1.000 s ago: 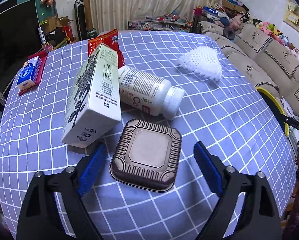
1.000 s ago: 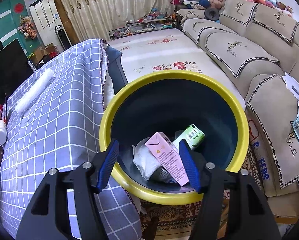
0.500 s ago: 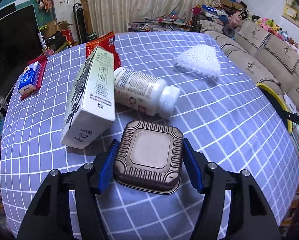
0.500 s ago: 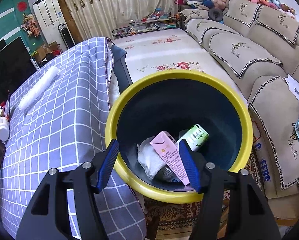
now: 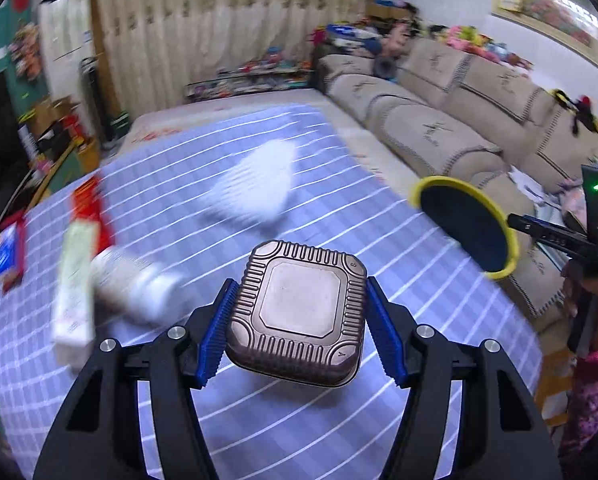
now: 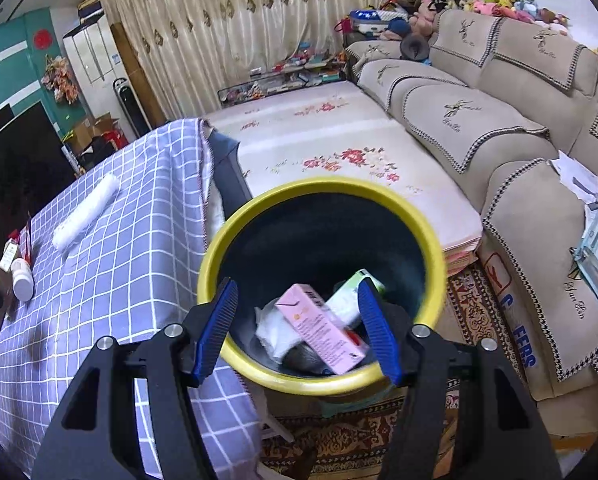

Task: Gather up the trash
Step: 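Carry the brown tray into the bin and open the left gripper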

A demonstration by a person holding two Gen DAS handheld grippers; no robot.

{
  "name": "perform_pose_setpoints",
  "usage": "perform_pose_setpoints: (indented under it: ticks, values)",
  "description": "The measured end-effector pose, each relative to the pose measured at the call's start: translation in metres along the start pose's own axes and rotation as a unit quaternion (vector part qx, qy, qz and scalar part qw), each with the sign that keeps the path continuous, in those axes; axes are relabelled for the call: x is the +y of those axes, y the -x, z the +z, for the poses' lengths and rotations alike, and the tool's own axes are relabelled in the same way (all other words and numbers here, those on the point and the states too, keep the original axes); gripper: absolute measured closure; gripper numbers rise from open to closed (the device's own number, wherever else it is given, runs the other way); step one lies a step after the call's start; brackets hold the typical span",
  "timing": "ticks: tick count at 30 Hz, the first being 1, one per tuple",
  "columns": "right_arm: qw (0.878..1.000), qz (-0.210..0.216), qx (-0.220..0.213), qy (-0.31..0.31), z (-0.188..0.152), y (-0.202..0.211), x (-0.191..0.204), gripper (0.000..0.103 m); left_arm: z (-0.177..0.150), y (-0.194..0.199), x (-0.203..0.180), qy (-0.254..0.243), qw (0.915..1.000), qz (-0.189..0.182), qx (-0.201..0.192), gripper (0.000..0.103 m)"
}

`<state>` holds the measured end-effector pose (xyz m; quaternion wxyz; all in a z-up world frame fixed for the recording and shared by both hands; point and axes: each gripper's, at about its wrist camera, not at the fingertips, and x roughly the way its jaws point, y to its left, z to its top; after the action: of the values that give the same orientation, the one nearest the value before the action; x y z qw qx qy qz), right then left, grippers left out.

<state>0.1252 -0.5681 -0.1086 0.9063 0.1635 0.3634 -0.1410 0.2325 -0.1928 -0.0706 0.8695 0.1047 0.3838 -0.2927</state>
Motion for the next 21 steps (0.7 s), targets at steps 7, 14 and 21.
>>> perform_pose_setpoints:
  ticks: [7,14,21]
  values:
    - [0.999,-0.023,-0.027,-0.037,-0.004,0.027,-0.048,0.041,0.047,-0.048,-0.089,-0.072,0.9952,-0.065,0.013,0.040]
    - [0.996,-0.041,-0.021,-0.076,-0.017,0.031,-0.093,0.041,0.078,-0.106,-0.174,-0.132,0.9840,-0.110,0.047,0.040]
    - [0.994,-0.044,-0.013,-0.096,-0.025,0.026,-0.113,0.041,0.096,-0.164,-0.226,-0.150,0.9771,-0.126,0.083,0.039]
